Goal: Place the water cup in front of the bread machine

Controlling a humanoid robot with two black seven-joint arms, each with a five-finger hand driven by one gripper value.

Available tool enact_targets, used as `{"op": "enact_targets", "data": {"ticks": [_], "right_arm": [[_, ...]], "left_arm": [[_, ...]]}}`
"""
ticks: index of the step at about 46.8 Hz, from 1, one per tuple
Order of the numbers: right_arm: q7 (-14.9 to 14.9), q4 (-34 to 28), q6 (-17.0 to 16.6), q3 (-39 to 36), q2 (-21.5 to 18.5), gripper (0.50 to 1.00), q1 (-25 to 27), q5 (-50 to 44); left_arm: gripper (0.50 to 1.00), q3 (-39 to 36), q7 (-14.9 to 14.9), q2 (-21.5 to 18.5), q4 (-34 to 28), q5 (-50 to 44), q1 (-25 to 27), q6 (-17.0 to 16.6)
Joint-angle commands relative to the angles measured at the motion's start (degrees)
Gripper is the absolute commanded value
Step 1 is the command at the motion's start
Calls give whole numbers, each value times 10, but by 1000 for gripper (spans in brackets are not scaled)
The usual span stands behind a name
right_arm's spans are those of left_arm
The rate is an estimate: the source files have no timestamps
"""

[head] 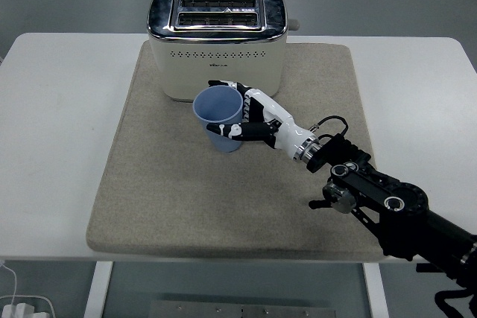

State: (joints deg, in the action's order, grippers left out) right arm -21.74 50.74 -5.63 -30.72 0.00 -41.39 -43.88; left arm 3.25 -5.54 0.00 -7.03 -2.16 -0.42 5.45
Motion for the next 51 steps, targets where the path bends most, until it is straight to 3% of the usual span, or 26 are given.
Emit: {"op": "enact_targets", "data": {"ticks": [1, 41, 45, 51], "right_arm": [[-1, 3, -3, 0, 0, 919, 1, 1], [-3, 9, -36, -12, 10, 924, -6, 4], [-3, 15, -47, -12, 20, 924, -7, 5], [-4, 23, -89, -14, 37, 926, -8, 5]], "left_arm": [[1000, 0, 0, 0, 0, 0, 0, 0], [1000, 0, 0, 0, 0, 0, 0, 0], [1000, 0, 0, 0, 0, 0, 0, 0], [1000, 0, 0, 0, 0, 1, 0, 0]]}}
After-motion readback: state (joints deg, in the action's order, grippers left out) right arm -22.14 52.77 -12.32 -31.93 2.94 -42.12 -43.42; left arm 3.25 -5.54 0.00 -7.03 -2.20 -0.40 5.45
